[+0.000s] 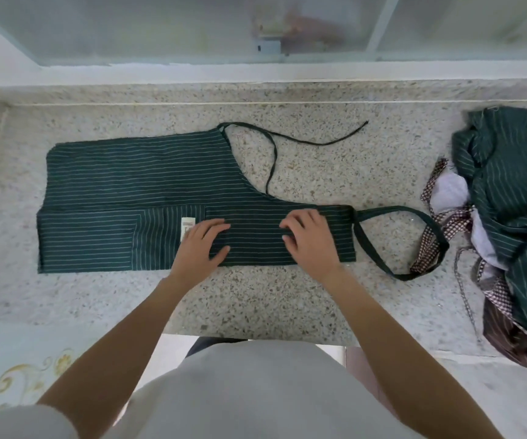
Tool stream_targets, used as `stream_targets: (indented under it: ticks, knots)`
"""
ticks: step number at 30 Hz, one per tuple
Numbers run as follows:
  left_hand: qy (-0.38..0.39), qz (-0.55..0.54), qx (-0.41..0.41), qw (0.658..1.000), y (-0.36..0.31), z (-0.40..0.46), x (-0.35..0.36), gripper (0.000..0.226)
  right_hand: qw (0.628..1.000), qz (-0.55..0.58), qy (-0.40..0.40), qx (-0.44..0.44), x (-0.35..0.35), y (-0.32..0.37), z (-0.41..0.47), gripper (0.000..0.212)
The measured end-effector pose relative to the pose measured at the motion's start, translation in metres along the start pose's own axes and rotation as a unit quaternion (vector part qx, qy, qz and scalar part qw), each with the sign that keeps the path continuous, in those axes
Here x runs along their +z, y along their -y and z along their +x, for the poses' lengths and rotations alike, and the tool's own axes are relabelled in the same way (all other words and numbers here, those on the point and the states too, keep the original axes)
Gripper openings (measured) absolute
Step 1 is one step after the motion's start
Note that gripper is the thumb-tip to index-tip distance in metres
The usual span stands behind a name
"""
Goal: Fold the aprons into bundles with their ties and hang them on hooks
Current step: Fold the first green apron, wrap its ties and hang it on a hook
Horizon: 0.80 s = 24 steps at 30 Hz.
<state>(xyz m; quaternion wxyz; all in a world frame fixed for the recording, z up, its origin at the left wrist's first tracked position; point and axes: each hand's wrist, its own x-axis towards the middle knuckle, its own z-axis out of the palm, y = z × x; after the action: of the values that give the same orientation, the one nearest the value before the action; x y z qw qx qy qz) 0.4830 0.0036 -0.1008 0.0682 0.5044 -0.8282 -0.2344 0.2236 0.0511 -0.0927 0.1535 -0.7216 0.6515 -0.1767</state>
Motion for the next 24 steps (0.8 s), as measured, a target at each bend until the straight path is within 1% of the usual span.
stream_targets:
  ticks: [2,5,7,8,10,13,15,16,18,19,22,24]
  knots:
    - [-0.021,0.02,-0.033,0.999,0.022,-0.026,-0.008,0.048,0.995,0.025,0.04,-0.084,0.02,0.036,0.002,0.02]
    - [-0.008,0.061,-0.072,0.995,0.054,-0.056,-0.019,0.06,0.979,0.042,0.105,-0.172,0.049,0.083,0.011,0.027]
    - [0.01,0.087,-0.106,0.99,0.086,-0.078,-0.032,0.065,0.967,0.003,0.138,-0.213,0.075,0.121,0.021,0.035]
    - [0.027,0.098,-0.117,0.988,0.092,-0.082,-0.033,0.066,0.963,-0.03,0.158,-0.215,0.081,0.125,0.023,0.04]
    - [0.049,0.112,-0.128,0.984,0.102,-0.086,-0.035,0.068,0.955,-0.112,0.183,-0.204,0.09,0.127,0.024,0.046]
    - [0.062,0.133,-0.119,0.982,0.126,-0.094,-0.048,0.065,0.939,-0.209,0.167,-0.216,0.094,0.144,0.029,0.039]
    - [0.058,0.129,-0.121,0.983,0.137,-0.096,-0.053,0.06,0.943,-0.206,0.144,-0.218,0.092,0.149,0.035,0.027]
    - [0.045,0.125,-0.121,0.984,0.142,-0.096,-0.055,0.055,0.954,-0.182,0.124,-0.203,0.089,0.151,0.04,0.021]
    - [0.0,0.104,-0.122,0.987,0.15,-0.096,-0.06,0.037,0.977,-0.115,0.093,-0.156,0.08,0.153,0.045,0.006]
    - [-0.022,0.086,-0.124,0.988,0.155,-0.097,-0.063,0.028,0.983,-0.089,0.094,-0.131,0.076,0.153,0.044,0.006]
    - [-0.07,0.057,-0.108,0.99,0.165,-0.101,-0.078,0.018,0.986,-0.088,0.126,-0.059,0.067,0.15,0.037,0.026]
    - [-0.104,0.064,-0.074,0.99,0.167,-0.099,-0.091,0.019,0.99,-0.089,0.098,-0.048,0.058,0.145,0.036,0.04]
